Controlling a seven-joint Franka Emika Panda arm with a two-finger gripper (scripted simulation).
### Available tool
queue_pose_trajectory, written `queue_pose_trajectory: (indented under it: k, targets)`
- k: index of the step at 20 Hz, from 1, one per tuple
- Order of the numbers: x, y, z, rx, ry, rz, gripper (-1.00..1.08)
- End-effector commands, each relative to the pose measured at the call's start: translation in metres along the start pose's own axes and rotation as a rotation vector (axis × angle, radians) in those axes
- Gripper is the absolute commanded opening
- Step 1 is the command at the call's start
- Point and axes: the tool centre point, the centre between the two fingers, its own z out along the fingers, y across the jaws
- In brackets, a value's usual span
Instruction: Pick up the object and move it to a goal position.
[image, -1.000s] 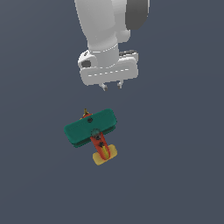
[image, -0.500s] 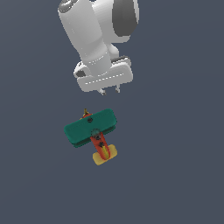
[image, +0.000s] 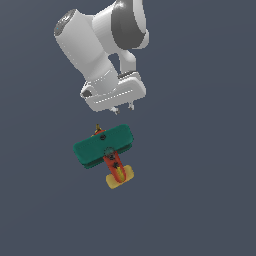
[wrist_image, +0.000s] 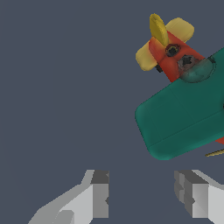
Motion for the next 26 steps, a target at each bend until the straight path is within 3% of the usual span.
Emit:
queue_pose_trajectory:
  k: [1, 26]
  targets:
    - [0.002, 0.004, 0.003, 0.034, 0.005, 0.011, 0.28]
    - [0.028, 0.046, 0.02, 0.344, 0.119, 0.127, 0.28]
